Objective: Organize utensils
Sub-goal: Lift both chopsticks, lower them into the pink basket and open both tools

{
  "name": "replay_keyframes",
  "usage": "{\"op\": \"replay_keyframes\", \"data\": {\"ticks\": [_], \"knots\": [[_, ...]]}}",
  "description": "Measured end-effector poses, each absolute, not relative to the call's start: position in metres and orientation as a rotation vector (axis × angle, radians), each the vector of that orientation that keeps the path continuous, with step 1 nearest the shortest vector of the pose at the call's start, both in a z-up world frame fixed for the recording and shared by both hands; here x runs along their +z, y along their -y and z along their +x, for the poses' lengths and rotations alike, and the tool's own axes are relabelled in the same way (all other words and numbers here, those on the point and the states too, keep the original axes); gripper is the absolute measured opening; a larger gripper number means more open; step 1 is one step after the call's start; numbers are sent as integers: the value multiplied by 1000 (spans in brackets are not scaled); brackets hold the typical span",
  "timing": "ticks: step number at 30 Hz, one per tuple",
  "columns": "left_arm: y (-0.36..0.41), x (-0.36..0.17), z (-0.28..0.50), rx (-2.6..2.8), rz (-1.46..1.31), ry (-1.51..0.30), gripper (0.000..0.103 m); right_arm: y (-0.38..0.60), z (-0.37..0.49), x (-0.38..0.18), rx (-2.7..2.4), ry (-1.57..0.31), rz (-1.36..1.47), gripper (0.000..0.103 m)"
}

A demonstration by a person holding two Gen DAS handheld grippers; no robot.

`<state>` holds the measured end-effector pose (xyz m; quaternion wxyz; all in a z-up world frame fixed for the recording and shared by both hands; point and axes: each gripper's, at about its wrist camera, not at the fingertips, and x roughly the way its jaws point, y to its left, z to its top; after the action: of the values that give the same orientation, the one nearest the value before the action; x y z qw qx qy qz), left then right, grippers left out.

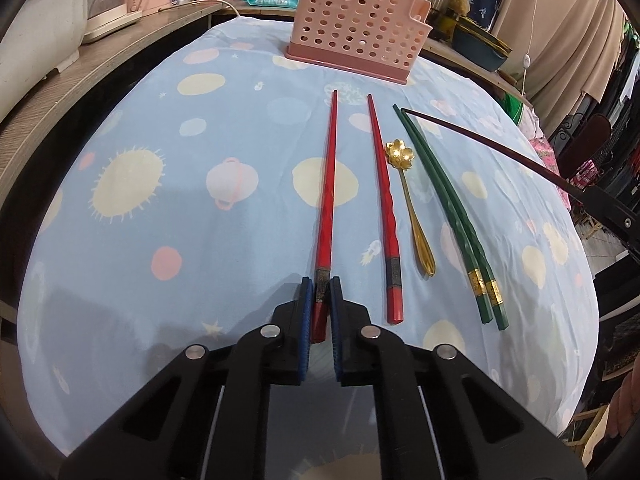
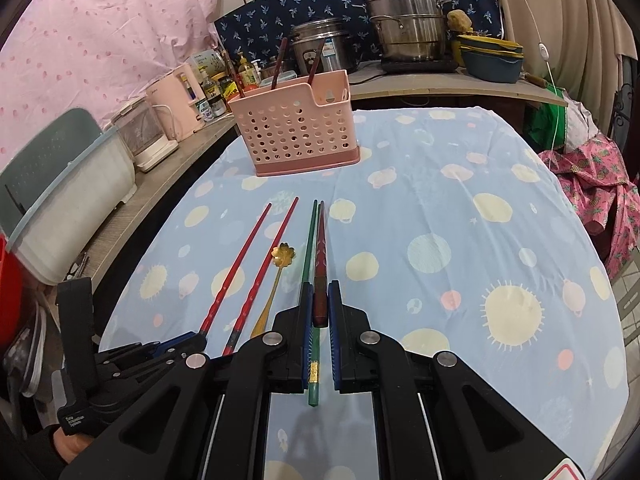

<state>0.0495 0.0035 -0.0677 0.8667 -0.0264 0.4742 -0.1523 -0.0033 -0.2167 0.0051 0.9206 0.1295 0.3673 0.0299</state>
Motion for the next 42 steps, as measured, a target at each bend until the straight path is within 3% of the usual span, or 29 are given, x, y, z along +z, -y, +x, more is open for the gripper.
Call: {"op": "replay_keyframes", "data": {"ticks": [6, 14, 42], "knots": [[-3, -44, 45, -323, -53, -945, 7, 218, -4, 10, 61, -740, 263, 7], [-12, 29, 54, -337, -107, -795, 7, 227, 2, 46, 57, -658, 255, 7], [4, 214, 170, -331, -133, -405, 7, 248, 106, 185, 110, -350, 288, 7]]}}
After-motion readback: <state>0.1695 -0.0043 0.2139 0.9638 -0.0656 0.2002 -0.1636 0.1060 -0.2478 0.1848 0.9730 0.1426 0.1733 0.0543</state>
